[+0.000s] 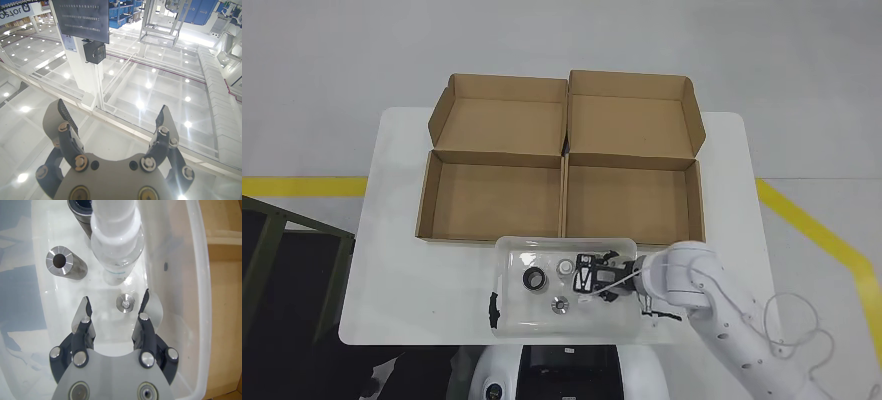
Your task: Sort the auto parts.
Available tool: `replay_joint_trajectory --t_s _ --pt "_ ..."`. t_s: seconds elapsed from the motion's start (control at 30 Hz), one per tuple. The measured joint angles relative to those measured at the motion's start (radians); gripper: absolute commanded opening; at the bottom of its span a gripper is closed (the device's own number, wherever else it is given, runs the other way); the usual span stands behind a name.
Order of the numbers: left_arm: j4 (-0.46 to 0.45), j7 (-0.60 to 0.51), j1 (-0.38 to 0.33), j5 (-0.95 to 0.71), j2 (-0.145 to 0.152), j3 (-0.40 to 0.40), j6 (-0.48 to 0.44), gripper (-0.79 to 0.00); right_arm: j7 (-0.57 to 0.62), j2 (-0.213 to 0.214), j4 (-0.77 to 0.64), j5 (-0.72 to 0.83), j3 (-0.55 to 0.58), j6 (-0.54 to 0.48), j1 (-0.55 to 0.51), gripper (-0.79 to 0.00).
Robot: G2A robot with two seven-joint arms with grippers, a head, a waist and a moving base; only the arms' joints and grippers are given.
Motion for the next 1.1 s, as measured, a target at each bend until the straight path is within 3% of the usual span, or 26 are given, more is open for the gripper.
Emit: replay_joint_trajectory --t_s 0.07,0.23,0.4,0.57,0.87,1.1 --pt "0.0 0.0 0.0 0.0 0.0 0.0 0.0 0.0 -0.01 0.001 0.008 0.003 0.0 0.002 0.004 -0.391" --pt "0.0 0.0 0.0 0.0 0.0 0.0 0.0 0.0 -0.039 0.004 0.024 0.001 -0.005 0.002 0.011 -0.425" --pt "0.0 0.0 0.0 0.0 0.0 0.0 0.0 0.0 -0.059 0.006 0.04 -0.004 -0.015 0.01 0.021 -0.539" --pt "0.0 0.0 0.0 0.0 0.0 0.0 0.0 0.0 -0.071 0.008 0.045 -0.001 -0.022 0.015 0.025 -0.785" --pt "0.0 0.0 0.0 0.0 0.0 0.0 0.0 0.0 -0.078 0.02 0.001 0.014 -0.008 0.009 0.01 -0.785" --pt "0.0 0.0 0.0 0.0 0.0 0.0 0.0 0.0 -0.008 0.04 -0.135 0.064 0.024 0.001 -0.034 -0.785"
